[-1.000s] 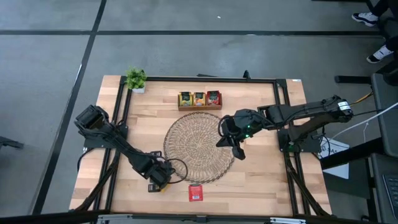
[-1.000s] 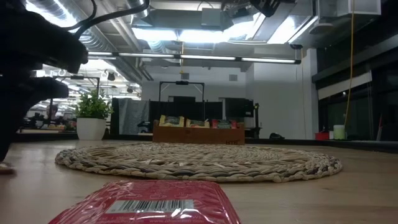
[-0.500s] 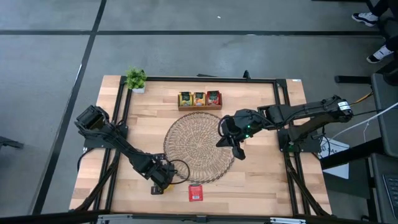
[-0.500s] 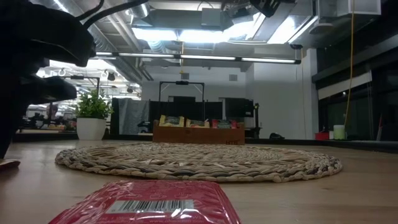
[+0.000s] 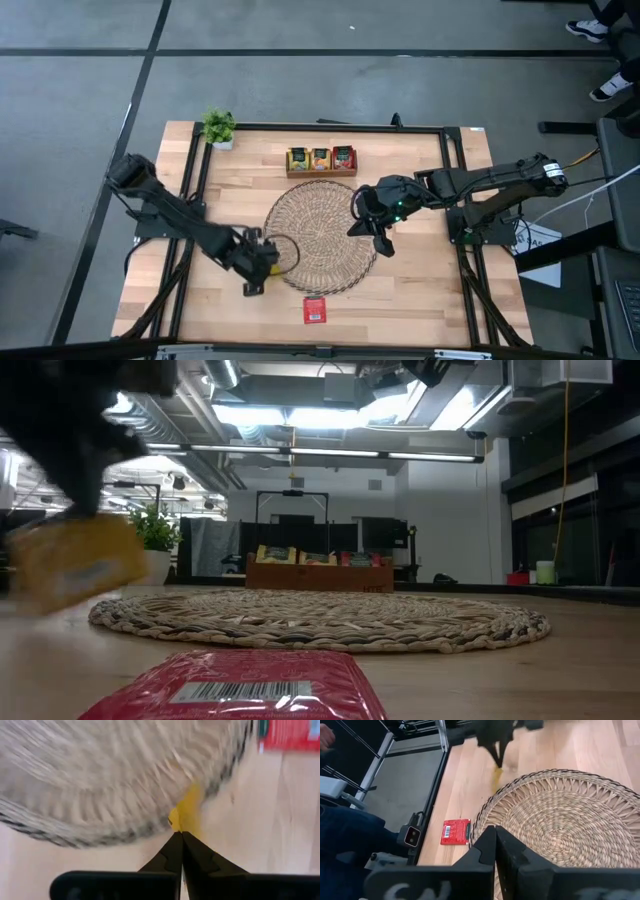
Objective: Pick & Place Tea
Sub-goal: Put the orange tea bag into the middle of the wooden organizer
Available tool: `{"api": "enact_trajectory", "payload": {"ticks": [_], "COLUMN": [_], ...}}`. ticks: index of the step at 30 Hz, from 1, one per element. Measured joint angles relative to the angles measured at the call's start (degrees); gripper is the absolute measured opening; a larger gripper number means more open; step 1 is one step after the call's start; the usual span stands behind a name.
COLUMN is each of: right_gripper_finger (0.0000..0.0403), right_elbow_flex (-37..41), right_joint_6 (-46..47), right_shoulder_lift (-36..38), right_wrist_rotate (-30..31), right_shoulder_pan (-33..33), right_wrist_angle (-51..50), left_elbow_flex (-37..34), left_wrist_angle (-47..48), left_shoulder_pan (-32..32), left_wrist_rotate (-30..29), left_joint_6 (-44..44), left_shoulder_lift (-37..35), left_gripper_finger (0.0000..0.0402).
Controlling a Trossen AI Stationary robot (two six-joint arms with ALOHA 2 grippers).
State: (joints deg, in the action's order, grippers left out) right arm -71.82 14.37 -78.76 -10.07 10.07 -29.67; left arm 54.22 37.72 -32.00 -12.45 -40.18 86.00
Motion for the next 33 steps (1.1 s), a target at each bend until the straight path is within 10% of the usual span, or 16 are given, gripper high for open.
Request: {"api": "enact_trajectory", "payload": {"ticks": [19,33], "right_gripper_finger": [0.0024,0.0182], "right_elbow_flex": [-0.01,-0.01], "right_joint_6": [1.07,6.48], "right_shoulder_lift": [0.00,0.00], "right_wrist_rotate": [-0.02,-2.35], "right_shoulder_pan": [-3.46,-9.75], "right_wrist_angle": [14.98,15.76], "left_elbow_flex": [0.04,0.04], "left_wrist_angle": [-8.64,-22.19], "left_shoulder_pan": [15.89,17.93], "left_wrist_rotate": [-14.95,-13.44], "left_joint_6": [11.20,19.42], "left_shoulder_lift": [-22.61,-24.28], "left_gripper_finger": [0.0002,0.0002]}}
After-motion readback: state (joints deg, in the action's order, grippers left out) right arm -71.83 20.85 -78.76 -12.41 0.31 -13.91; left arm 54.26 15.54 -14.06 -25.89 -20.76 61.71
